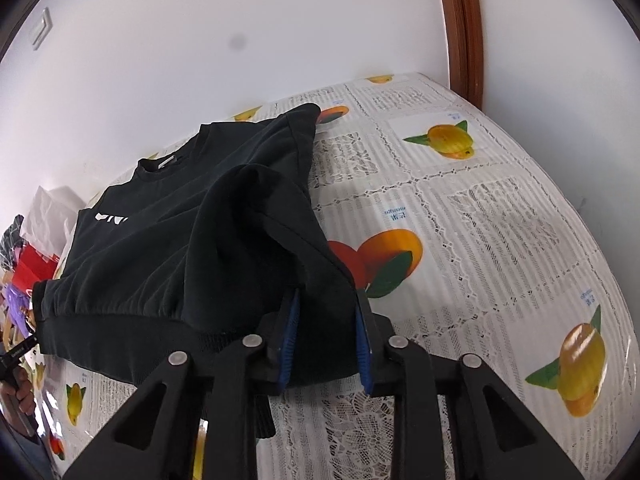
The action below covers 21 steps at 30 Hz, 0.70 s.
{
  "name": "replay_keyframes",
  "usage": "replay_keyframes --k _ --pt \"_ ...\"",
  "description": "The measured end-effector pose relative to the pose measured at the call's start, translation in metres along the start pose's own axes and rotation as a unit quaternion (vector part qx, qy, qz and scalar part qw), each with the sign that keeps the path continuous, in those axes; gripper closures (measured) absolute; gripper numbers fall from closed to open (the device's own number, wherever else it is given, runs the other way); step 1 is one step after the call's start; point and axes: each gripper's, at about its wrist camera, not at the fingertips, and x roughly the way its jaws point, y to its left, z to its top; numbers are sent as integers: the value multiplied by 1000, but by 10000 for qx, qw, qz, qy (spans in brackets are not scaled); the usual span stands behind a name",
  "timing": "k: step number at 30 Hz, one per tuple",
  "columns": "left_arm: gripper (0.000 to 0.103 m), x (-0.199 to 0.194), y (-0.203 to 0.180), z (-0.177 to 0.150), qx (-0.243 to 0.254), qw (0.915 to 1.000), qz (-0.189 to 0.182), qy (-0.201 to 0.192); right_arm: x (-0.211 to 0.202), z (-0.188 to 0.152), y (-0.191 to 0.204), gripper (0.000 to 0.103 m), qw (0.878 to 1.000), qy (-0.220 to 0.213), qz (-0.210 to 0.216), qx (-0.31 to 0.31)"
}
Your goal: Fold small clothes
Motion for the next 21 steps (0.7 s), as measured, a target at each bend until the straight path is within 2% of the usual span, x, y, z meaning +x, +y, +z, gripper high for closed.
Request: replay_keyframes --k 1,2,5,13,21 --pt "59 -1 -2 0 25 10000 4 -2 -1 -1 1 87 10000 -25 -23 -34" --pt "70 -1 -3 -1 65 10000 0 -6 -3 -2 1 90 10000 -42 -34 -48" --pt "82 -5 -10 -2 245 9997 12 -33 -8 -4 -3 93 9999 -30 86 62" --pt "86 -24 -12 -16 198 9997 -60 -98 -28 -20 -6 94 9999 36 64 140" --pt "86 -53 -14 -58 412 9990 -159 -100 -62 -57 -13 94 9998 117 -105 109"
